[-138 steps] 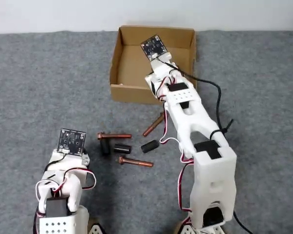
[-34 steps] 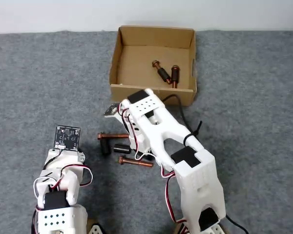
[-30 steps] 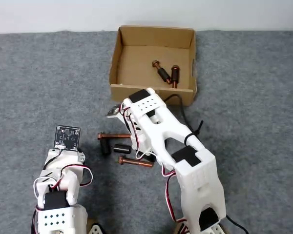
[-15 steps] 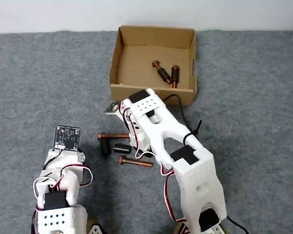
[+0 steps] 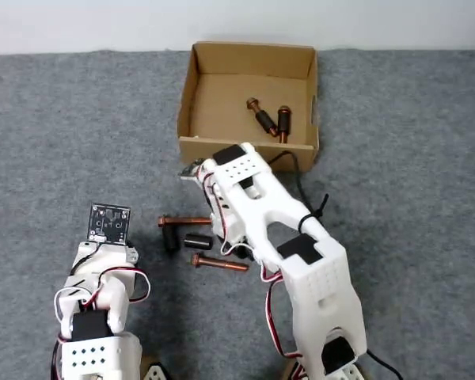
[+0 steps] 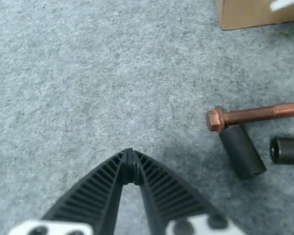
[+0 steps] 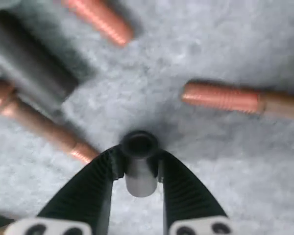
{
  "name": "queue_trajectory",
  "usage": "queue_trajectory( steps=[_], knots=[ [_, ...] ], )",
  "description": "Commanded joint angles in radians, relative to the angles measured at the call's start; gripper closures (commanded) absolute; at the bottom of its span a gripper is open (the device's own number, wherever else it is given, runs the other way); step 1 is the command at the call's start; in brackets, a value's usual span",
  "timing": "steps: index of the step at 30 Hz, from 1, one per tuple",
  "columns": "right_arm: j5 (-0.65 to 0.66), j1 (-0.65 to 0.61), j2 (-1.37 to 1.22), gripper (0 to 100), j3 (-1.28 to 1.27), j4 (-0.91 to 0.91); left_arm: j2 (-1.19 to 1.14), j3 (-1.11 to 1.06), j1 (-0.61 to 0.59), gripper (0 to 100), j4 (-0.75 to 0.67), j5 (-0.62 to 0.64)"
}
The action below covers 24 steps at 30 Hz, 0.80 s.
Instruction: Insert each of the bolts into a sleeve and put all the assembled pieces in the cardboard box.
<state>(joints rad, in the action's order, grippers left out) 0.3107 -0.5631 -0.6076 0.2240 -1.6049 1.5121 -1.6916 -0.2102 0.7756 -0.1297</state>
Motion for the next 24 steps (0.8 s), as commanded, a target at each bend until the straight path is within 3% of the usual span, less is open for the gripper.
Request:
queue_trajectory(
  steps=[1,10,24],
  knots=[
    [-0.057,0.008,0.159,99.1,0.017,-0.061,-0.005,0.002,-0.005,99,-0.031,-0.005],
    [-0.255,0.019,0.424,99.1,-0.035,-0.191,-0.005,0.002,-0.005,99,-0.031,-0.005],
    [-0.641,0.025,1.006,99.1,-0.496,-0.151,-0.005,0.002,-0.003,99,-0.031,-0.005]
  ],
)
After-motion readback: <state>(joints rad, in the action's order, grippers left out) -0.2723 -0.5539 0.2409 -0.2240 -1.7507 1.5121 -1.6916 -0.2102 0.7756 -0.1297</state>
